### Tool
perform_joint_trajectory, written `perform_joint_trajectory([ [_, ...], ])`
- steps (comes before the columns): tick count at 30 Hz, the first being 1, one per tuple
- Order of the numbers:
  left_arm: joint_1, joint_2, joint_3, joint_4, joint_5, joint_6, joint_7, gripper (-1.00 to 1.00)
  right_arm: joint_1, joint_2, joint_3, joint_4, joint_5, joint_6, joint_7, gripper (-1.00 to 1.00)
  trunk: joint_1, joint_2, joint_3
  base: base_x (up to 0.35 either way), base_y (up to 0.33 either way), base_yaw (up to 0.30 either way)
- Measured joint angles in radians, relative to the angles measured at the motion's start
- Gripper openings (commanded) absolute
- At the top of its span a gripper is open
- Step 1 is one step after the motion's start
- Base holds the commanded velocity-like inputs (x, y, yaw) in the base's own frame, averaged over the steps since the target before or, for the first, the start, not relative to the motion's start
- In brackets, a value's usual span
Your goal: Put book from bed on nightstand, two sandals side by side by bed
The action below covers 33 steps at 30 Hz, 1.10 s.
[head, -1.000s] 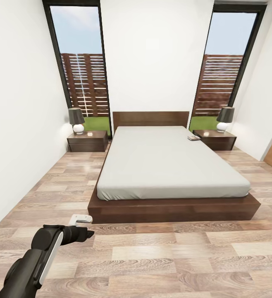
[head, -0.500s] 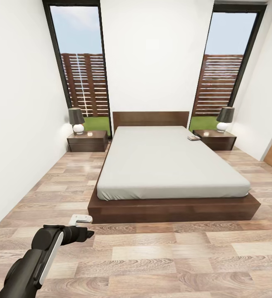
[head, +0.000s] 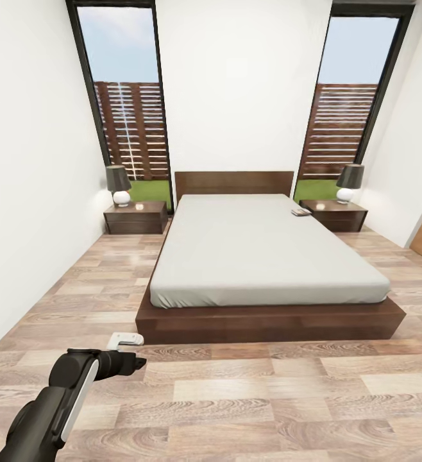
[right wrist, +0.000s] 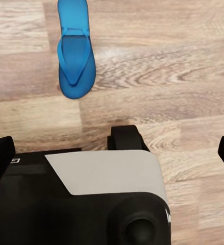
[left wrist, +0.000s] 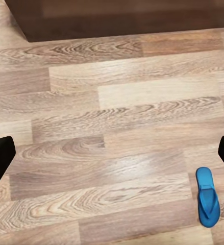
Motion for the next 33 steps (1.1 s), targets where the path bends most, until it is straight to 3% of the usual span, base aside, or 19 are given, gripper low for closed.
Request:
perform_joint_trajectory([
  [33, -0.001, 0.0, 0.001, 0.0, 0.004, -0.001, -0.009, 1.0, -0.011, 0.019, 0.008, -0.011, 0.003, 0.028, 0.0, 1.0, 0.127, -0.231, -0.103, 0.0, 0.0, 0.0],
])
